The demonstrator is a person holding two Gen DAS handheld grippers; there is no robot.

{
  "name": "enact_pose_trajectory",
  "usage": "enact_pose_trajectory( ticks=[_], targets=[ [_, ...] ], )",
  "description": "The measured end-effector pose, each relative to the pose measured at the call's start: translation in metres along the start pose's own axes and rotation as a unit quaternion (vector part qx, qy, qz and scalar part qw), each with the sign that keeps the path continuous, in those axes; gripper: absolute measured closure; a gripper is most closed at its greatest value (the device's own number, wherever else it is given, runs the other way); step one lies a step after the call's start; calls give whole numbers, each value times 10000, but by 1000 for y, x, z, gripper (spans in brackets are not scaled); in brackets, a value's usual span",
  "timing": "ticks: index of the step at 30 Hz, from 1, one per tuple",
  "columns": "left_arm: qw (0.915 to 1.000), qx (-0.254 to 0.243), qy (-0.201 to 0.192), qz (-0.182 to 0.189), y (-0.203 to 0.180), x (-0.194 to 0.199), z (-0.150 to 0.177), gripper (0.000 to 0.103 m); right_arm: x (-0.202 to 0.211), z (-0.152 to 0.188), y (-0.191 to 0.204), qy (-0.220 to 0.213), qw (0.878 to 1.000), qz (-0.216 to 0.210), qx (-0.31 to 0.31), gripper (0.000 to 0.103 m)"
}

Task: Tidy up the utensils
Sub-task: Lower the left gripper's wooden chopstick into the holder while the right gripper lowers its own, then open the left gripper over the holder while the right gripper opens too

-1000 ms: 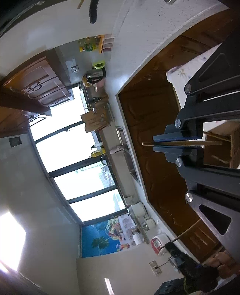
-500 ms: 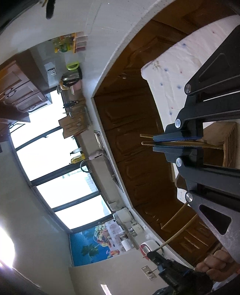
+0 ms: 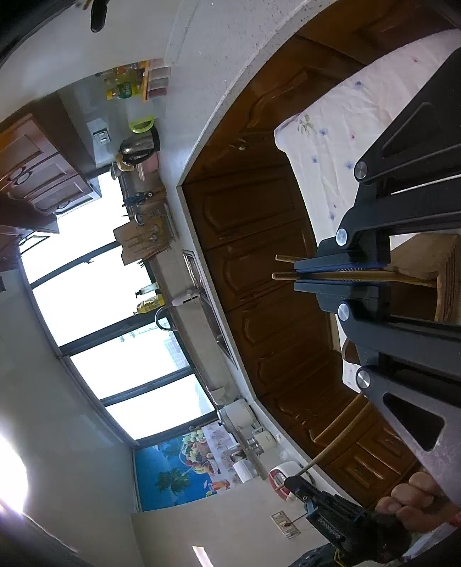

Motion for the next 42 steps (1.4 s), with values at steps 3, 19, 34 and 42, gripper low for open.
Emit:
enact_pose_trajectory(
  ticks=[3, 19, 34, 42],
  targets=[
    [9998, -28, 179, 42, 1, -1, 8, 99, -6, 3, 0, 76, 10000, 8, 10, 99],
    [9928, -41, 1188, 132, 7, -22, 5, 99, -9, -1, -3, 219, 9997, 30, 47, 99],
    [9897, 36, 1428, -127, 7, 28, -14, 22, 30, 12, -22, 344, 9978, -248, -502, 42],
    [9760, 208, 2068, -645, 18, 83, 0, 22, 67, 57, -31, 578, 9976, 6, -381, 39]
  ],
)
Point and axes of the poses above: each gripper's, at about its wrist camera, not at the fingertips, and x roughly against the way its jaws point, y to its left, z to its underside, the point moved 3 cm from there along -x, roughly the way its jaws point, and after that the axes turned 12 degrees about z, right-handed, at the moved point
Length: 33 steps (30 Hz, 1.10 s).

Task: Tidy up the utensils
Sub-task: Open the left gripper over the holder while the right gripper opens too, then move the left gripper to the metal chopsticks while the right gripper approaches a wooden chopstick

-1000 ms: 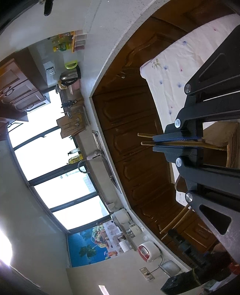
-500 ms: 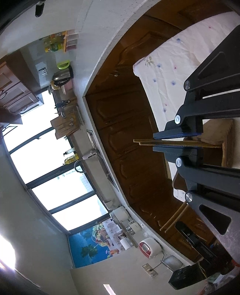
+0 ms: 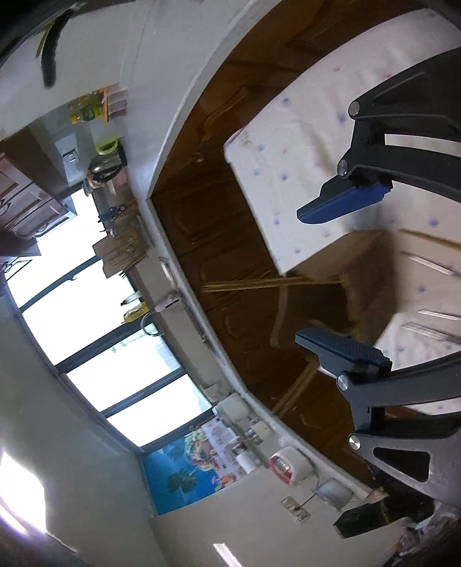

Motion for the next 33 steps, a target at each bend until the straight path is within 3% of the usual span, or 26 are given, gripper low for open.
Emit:
enact_pose_trajectory(
  ticks=[5, 14, 18, 22, 33],
  targets=[
    [9993, -118, 314, -169, -6, 15, 14, 22, 11, 29, -1, 168, 9995, 240, 150, 39],
    [9968, -190, 775, 9, -31, 26, 29, 23, 10, 64, 0, 506, 9974, 371, 363, 39],
    [9953, -318, 911, 109, -41, 19, 34, 26, -3, 75, -1, 730, 9951, 469, 470, 41],
    [9916, -448, 1201, 191, -51, -2, 39, 41, -26, 88, 1, 1108, 9903, 551, 628, 59],
    [9771, -670, 2003, 271, -69, -59, 53, 51, -64, 99, -2, 1568, 9819, 664, 834, 64]
  ],
)
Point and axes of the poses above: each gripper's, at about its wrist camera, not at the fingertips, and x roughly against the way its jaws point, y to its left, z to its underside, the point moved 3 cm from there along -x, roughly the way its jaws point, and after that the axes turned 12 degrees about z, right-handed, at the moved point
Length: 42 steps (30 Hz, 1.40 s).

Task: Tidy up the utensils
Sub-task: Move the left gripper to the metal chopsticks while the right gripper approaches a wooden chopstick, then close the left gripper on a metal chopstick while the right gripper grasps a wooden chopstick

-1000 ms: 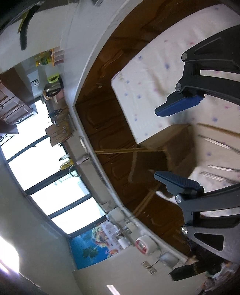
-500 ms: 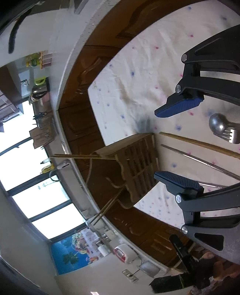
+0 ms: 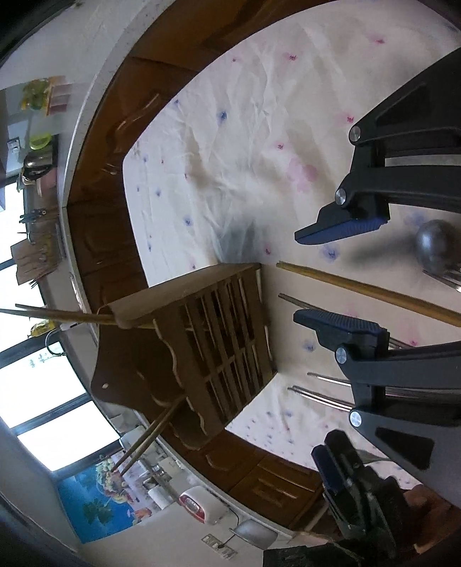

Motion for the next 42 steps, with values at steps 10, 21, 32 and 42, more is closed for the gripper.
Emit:
enact_pose_trajectory(
  ticks=[10, 21, 32, 42],
  targets=[
    [9988, -93, 482, -65, 5, -50, -11, 63, -35, -7, 9, 345, 9989, 142, 297, 70],
    [9982, -255, 537, -20, 5, -83, -11, 80, -57, -3, 24, 494, 9924, 625, 934, 81],
    [9993, -7, 329, 204, 10, -74, -9, 100, -39, -2, 12, 399, 9977, 220, 493, 97],
    [9984, -82, -224, 506, 1, -9, -9, 101, 35, -19, 12, -261, 9989, -360, 120, 98]
  ],
)
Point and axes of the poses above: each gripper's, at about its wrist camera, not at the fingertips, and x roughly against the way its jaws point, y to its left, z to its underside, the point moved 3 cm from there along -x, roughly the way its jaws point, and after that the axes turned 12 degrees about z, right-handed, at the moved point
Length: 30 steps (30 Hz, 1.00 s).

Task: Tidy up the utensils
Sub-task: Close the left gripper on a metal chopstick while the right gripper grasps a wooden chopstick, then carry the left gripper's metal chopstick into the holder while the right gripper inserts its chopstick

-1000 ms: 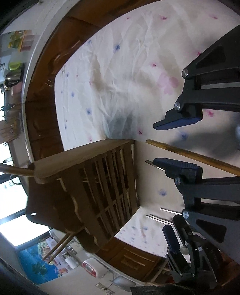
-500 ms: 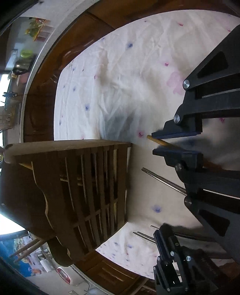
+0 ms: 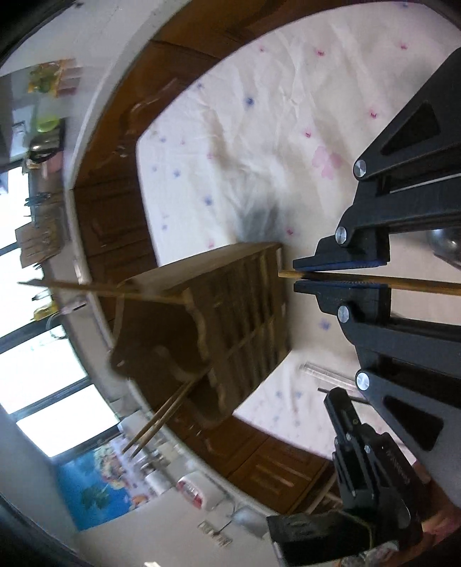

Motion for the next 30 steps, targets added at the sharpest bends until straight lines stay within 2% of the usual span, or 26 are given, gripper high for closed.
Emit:
enact_pose_trajectory(
  ticks=[16, 30],
  targets=[
    [9943, -234, -1013, 245, -25, 126, 10, 101, 89, -25, 4, -1005, 9946, -249, -22, 98],
    [9882, -263, -1481, 277, -27, 167, 9, 101, 123, -43, 9, -1512, 9882, -228, -2, 98]
  ],
)
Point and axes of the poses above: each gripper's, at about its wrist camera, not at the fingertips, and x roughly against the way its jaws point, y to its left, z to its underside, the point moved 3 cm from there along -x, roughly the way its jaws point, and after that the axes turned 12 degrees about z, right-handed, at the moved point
